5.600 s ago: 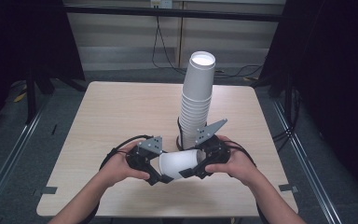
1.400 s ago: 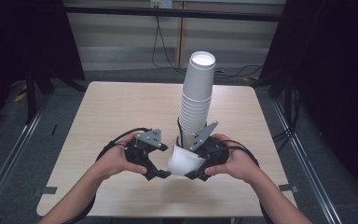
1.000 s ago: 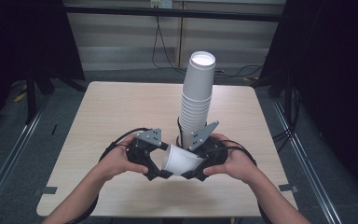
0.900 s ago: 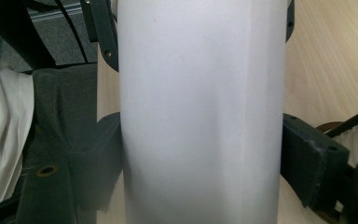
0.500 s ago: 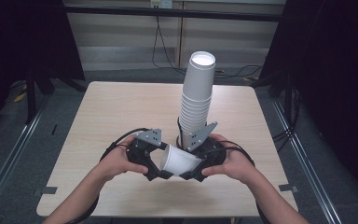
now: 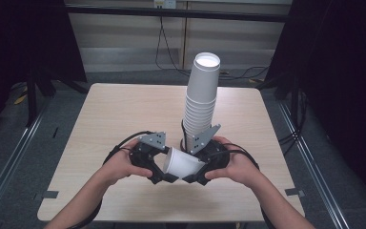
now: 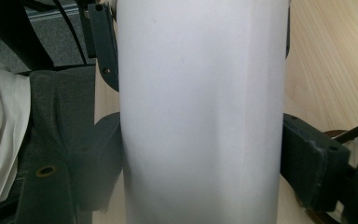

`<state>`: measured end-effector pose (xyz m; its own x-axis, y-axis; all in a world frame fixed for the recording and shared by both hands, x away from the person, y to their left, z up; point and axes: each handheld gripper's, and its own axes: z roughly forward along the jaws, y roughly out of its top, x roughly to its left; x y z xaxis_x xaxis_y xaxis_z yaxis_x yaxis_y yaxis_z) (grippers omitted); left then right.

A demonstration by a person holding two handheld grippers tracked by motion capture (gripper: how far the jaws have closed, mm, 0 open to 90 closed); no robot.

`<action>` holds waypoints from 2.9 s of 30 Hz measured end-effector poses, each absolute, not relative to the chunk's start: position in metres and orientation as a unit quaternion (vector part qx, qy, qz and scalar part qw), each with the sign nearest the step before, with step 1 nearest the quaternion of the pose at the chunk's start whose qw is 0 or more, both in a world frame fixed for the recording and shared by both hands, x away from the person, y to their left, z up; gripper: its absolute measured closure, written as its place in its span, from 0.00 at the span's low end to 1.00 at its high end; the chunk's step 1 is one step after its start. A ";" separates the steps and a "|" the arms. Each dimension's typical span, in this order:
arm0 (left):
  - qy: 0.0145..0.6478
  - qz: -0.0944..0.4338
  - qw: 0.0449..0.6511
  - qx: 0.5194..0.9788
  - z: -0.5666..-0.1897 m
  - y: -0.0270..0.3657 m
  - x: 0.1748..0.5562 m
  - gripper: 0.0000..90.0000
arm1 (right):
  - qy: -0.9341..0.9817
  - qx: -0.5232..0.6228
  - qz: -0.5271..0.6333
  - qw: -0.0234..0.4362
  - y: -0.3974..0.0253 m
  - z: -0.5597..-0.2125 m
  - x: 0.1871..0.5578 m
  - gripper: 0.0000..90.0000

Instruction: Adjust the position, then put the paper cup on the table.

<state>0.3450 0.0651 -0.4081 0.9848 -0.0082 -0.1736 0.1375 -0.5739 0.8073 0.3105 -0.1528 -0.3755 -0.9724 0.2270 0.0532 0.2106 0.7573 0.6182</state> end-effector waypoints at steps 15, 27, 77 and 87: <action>0.037 -0.072 0.453 0.888 -0.404 0.066 0.346 0.12 | 0.935 0.118 0.333 0.019 -0.154 -0.378 0.312 0.24; 0.038 -0.074 0.456 0.886 -0.404 0.065 0.345 0.12 | 0.935 0.119 0.333 0.017 -0.155 -0.379 0.312 0.24; 0.089 -0.036 0.401 0.911 -0.391 0.089 0.353 0.14 | 0.914 0.167 0.366 0.050 -0.163 -0.390 0.315 0.15; 0.111 -0.019 0.374 0.921 -0.388 0.100 0.358 0.13 | 0.913 0.181 0.360 0.055 -0.176 -0.404 0.309 0.15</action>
<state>0.3583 0.1003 -0.3881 0.9746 0.1910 -0.1172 0.2187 -0.6959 0.6840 0.3094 -0.1762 -0.4036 -0.9287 0.3697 0.0292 0.2901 0.6751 0.6783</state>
